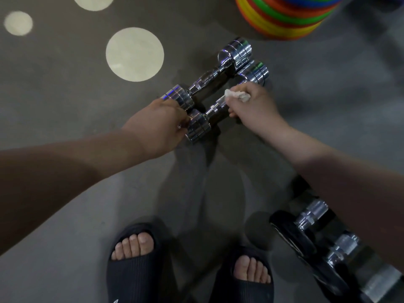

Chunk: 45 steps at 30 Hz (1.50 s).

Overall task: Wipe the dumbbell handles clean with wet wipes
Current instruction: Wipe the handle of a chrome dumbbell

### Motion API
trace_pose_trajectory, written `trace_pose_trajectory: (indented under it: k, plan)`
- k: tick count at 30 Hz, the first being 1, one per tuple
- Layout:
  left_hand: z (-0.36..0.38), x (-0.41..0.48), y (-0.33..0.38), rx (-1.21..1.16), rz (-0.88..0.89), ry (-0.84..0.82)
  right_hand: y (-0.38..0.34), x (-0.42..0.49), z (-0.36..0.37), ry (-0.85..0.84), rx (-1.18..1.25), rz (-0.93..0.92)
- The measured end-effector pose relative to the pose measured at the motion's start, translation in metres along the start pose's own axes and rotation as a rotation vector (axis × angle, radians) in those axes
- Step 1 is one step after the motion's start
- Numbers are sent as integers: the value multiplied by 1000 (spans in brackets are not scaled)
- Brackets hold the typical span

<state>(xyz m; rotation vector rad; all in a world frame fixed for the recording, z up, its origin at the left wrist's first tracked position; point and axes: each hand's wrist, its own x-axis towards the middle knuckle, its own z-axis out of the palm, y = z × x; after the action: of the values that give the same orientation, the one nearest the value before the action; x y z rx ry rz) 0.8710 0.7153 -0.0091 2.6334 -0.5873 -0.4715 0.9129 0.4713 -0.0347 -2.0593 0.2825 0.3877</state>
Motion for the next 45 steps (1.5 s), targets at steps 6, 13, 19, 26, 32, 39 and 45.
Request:
trace_pose_trajectory:
  k: [6,13,19,26,32,39,45]
  plan:
    - [-2,-1,1,-1,-5,-1,5,2,-3,122,-308,-299]
    - [-1,-1,0,-3,-6,0,3,1,-4,137,-401,-385]
    - [1,-1,-1,-6,-5,3,12,-1,4,162,-623,-562]
    - [0,-2,-1,-6,-15,-6,20,-5,-2,51,-647,-664]
    - [-1,-3,0,10,-29,-14,21,-2,-4,-30,-663,-685]
    - [1,-8,4,-19,5,13,19,10,-3,162,-679,-644]
    - [0,-8,6,7,41,-6,17,-14,14,-170,-747,-906]
